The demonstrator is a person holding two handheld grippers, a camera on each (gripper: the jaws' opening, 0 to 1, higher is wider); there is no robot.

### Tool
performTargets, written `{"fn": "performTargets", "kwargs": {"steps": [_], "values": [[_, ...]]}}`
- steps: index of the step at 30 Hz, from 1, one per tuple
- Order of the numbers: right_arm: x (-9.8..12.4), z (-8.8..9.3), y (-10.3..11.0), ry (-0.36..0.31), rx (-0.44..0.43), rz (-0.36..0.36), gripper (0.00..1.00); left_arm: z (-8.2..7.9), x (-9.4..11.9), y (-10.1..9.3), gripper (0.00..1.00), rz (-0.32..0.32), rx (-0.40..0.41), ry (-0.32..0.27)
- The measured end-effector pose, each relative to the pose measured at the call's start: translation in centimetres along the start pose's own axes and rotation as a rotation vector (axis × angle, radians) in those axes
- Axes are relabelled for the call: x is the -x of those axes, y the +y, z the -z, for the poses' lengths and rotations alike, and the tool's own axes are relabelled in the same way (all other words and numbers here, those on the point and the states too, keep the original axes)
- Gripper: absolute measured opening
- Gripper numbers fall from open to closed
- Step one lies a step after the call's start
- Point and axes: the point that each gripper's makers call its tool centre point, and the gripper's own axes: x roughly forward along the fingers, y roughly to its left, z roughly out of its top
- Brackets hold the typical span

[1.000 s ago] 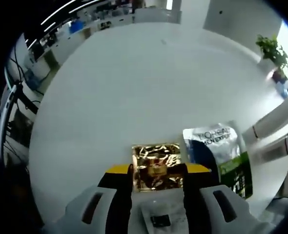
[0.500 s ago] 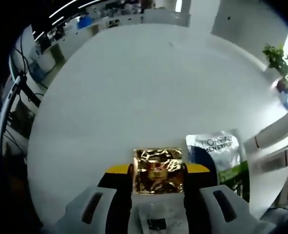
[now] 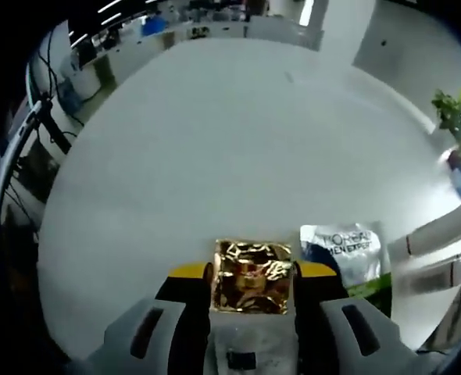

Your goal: Arrange the skincare products in the storage area until every visible bottle or jar stands upright without overlapping.

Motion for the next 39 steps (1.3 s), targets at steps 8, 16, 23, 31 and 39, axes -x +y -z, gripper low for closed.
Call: {"fn": "performTargets", "kwargs": {"steps": [8, 16, 23, 31, 39], "values": [[0.0, 0.0, 0.1, 0.0, 0.003, -0.006, 0.98, -2.2, 2.0, -0.1, 0.46, 0.084, -0.212, -0.079], [-0.1, 0.1, 0.4, 0.009, 0.023, -0.014, 0.98, -3.9, 5.1, 0.6, 0.52, 0.143, -0.381, -0.159], [-0.2, 0.3, 0.8, 0.024, 0.046, -0.026, 0.98, -3.7, 8.5, 0.4, 0.61, 0.212, -0.483, -0.218], [-0.2, 0.3, 0.9, 0.027, 0.058, -0.026, 0.99, -1.8, 11.3, 0.1, 0.78, 0.278, -0.546, -0.281], [-0.2, 0.3, 1.3, 0.044, 0.106, -0.029, 0.99, 1.2, 12.9, 0.2, 0.9, 0.349, -0.54, -0.311]]}}
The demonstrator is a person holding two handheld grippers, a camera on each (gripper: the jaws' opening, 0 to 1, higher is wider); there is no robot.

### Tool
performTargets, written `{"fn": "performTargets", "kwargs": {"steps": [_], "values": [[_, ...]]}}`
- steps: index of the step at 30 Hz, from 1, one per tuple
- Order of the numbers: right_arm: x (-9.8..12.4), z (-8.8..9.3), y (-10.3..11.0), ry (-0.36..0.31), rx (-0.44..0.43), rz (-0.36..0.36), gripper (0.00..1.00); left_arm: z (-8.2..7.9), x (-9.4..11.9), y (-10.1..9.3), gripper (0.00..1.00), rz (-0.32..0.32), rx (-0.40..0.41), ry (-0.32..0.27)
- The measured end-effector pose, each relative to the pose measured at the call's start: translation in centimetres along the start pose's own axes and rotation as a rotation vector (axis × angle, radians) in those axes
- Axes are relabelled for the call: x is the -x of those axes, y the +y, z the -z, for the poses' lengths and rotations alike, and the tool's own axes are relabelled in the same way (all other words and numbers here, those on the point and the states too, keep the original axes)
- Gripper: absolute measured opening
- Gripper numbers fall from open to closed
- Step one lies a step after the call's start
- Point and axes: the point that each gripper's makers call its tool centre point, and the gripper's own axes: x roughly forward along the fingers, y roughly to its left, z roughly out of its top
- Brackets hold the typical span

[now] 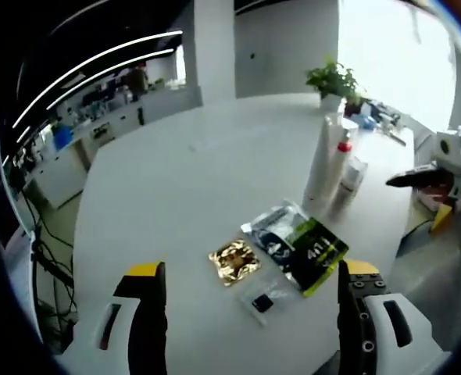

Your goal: Arrange the skincare products in the storage area until every visible bottle or jar stands upright without overlapping.

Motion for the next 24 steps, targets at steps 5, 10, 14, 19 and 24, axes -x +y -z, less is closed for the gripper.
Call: {"fn": "performTargets", "kwargs": {"steps": [5, 10, 14, 19, 24], "values": [[0.3, -0.3, 0.1, -0.008, 0.021, 0.013, 1.0, 1.7, 1.0, -0.9, 0.94, 0.022, 0.032, -0.02], [1.1, -0.7, 0.1, -0.025, 0.024, 0.029, 1.0, 3.8, 1.8, -1.4, 0.97, 0.039, 0.072, -0.032], [1.5, -0.8, 0.3, -0.037, 0.023, 0.041, 1.0, 5.2, 2.5, -1.7, 0.97, 0.052, 0.126, -0.047], [1.6, -1.0, 0.6, -0.052, 0.022, 0.043, 1.0, 5.9, 3.0, -2.8, 0.97, 0.061, 0.13, -0.049], [1.3, -0.6, 0.6, -0.037, 0.031, 0.042, 1.0, 5.7, 2.9, -2.7, 0.97, 0.056, 0.109, -0.055]]}}
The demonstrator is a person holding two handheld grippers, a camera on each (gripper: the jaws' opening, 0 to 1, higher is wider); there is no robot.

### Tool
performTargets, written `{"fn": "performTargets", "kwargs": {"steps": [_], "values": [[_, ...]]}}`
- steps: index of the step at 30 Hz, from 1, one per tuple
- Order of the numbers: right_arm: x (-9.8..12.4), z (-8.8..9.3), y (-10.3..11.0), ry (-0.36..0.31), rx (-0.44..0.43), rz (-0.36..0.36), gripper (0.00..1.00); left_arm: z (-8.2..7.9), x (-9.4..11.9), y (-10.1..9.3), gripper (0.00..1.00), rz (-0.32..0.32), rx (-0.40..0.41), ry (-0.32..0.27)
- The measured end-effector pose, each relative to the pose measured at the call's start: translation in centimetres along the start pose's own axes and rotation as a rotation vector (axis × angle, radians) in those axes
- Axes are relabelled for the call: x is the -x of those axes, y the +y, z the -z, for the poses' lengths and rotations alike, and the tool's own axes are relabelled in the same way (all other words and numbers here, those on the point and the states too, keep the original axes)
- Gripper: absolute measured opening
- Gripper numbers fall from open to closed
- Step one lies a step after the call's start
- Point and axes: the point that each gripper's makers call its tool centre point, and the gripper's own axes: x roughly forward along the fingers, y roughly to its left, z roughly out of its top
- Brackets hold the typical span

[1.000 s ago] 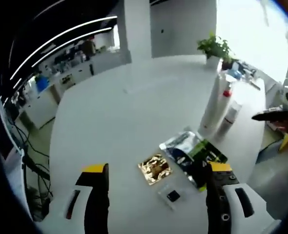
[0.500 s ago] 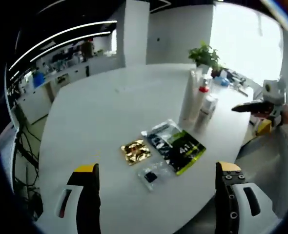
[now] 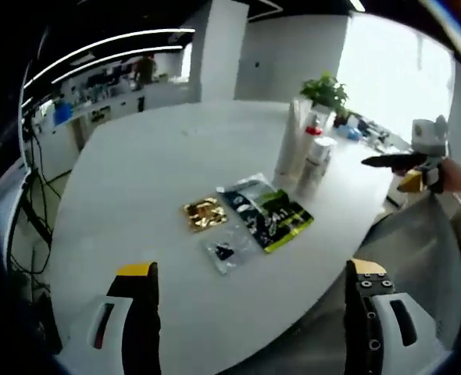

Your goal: Arrange the skincare products in the storage area until every visible bottle or jar stands upright without overlapping.

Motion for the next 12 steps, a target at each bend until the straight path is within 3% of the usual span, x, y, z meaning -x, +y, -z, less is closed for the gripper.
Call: {"fn": "performTargets", "kwargs": {"steps": [12], "values": [[-0.11, 0.32, -0.11, 0.009, -0.01, -0.005, 1.0, 0.36, -0.04, -0.46, 0.96, 0.002, 0.008, 0.016]]}}
